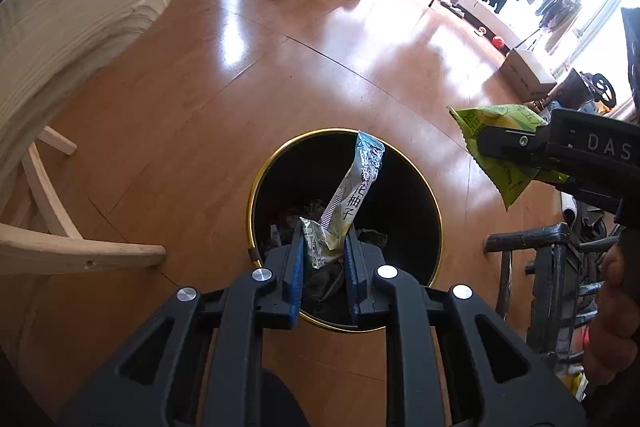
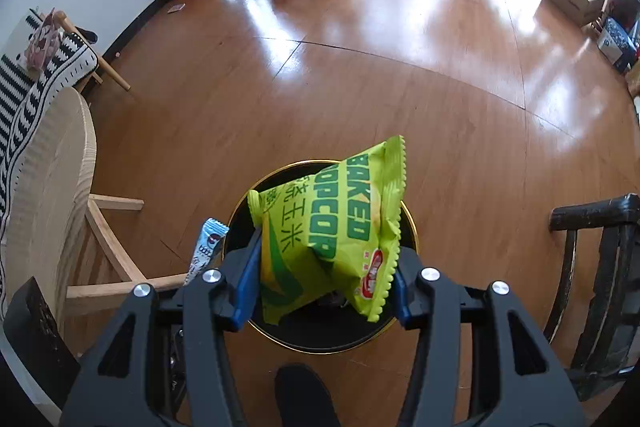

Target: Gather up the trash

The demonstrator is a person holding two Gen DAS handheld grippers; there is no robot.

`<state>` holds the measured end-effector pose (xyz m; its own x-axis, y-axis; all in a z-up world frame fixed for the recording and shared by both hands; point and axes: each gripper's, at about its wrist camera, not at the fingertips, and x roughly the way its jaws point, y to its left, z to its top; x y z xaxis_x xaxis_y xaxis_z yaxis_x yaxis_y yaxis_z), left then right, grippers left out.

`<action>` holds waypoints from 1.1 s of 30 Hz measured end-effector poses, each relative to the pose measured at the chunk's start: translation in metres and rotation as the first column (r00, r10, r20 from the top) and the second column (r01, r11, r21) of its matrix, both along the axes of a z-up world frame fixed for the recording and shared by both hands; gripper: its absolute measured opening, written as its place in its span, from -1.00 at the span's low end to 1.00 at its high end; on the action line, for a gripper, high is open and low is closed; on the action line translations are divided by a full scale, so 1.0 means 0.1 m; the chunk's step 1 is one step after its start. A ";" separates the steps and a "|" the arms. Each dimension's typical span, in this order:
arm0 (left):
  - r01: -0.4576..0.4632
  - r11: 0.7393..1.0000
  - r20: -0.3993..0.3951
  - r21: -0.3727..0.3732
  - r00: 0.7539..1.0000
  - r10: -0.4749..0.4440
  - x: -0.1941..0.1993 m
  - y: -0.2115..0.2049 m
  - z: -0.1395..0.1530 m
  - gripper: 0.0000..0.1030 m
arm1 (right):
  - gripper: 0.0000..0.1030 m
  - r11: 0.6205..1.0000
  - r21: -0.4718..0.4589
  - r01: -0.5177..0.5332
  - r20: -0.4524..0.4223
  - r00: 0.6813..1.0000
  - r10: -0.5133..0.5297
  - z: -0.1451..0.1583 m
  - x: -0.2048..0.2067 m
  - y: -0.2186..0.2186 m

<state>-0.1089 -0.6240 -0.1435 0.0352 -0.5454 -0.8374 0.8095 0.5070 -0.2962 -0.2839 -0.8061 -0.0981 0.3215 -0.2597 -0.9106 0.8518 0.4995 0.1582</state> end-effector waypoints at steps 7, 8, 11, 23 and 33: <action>0.015 1.000 0.001 0.010 1.000 -0.015 -0.04 -0.08 -0.03 -0.27 | 0.39 1.000 -0.003 0.029 0.001 1.000 -0.029 0.00 -0.02 -0.04; 0.014 1.000 0.001 0.009 1.000 -0.014 -0.04 -0.08 -0.03 0.03 | 0.41 0.999 -0.004 0.036 0.010 0.999 -0.036 0.01 -0.03 -0.04; 0.006 1.000 0.022 -0.010 1.000 -0.006 -0.06 -0.09 0.00 0.36 | 0.43 0.999 0.005 0.046 0.023 0.999 -0.046 0.01 -0.05 -0.04; -0.021 1.000 0.070 0.002 0.997 0.021 0.20 0.33 0.38 0.76 | 0.59 0.999 -0.054 0.002 0.116 0.993 0.004 0.41 0.29 0.33; -0.273 0.959 0.236 -0.083 0.929 0.285 1.04 2.54 1.55 0.87 | 0.69 0.917 -0.249 -0.313 0.186 0.913 0.362 1.12 1.36 1.76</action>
<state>-0.0050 -0.3695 0.0111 0.3908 -0.5237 -0.7570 0.6880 0.7126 -0.1378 -0.1475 -0.6304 0.0136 0.6120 -0.2757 -0.7412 0.5805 0.7931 0.1843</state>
